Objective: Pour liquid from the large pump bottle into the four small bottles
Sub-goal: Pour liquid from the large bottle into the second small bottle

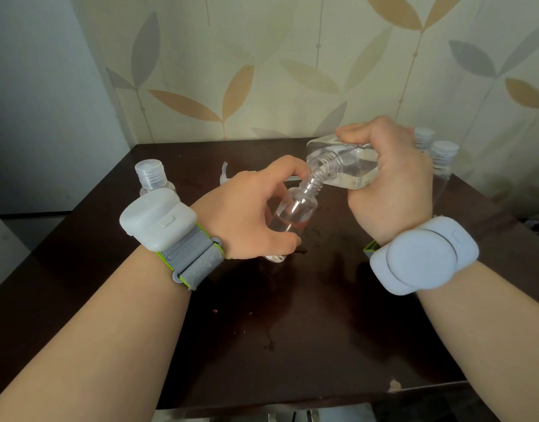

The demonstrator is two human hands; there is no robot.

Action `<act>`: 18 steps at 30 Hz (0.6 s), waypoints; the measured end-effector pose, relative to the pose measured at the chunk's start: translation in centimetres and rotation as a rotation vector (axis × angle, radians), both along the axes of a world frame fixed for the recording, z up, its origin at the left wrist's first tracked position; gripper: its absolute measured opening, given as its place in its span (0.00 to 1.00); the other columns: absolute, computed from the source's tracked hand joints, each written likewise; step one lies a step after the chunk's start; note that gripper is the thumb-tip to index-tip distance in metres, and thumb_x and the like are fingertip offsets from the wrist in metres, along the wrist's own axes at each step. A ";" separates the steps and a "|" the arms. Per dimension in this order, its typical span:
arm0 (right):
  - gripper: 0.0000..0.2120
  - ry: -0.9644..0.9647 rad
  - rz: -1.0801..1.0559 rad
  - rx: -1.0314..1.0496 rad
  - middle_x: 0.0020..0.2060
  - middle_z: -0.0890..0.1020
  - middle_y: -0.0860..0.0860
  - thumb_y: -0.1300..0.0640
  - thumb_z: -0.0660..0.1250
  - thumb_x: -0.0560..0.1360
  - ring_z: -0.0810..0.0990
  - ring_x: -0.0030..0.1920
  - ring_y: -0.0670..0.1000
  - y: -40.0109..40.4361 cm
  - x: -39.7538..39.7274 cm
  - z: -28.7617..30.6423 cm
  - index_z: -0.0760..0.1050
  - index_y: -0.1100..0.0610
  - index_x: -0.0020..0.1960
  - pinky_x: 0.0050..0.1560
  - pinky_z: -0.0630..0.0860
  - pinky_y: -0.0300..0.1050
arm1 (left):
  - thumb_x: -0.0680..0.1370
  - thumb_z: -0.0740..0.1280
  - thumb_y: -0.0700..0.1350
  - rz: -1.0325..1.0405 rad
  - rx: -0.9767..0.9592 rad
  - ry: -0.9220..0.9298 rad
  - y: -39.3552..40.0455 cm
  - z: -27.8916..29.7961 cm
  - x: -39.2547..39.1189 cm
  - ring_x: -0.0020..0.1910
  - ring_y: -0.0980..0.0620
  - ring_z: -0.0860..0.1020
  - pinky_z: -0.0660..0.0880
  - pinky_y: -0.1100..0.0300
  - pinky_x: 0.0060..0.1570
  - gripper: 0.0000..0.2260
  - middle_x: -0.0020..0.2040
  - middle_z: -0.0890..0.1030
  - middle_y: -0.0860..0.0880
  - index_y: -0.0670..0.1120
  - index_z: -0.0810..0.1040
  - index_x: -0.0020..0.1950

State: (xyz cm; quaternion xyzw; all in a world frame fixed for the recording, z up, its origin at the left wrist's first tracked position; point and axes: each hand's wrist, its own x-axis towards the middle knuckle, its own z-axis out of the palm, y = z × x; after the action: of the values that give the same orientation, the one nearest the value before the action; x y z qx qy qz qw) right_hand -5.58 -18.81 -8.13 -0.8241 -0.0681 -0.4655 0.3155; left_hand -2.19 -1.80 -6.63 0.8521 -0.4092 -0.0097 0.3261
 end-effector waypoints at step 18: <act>0.22 0.003 -0.004 -0.002 0.45 0.79 0.56 0.80 0.66 0.58 0.69 0.50 0.47 0.0 -0.1 0.1 0.76 0.64 0.48 0.58 0.66 0.71 | 0.61 0.69 0.49 0.023 0.009 0.020 0.1 0.0 -0.1 0.28 0.57 0.78 0.73 0.66 0.30 0.24 0.41 0.81 0.55 0.66 0.62 0.50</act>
State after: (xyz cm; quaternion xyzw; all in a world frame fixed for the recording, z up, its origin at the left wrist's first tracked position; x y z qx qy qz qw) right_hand -5.64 -18.80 -8.08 -0.8252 -0.0665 -0.4647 0.3140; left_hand -2.31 -1.69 -6.60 0.8581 -0.3960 -0.0164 0.3265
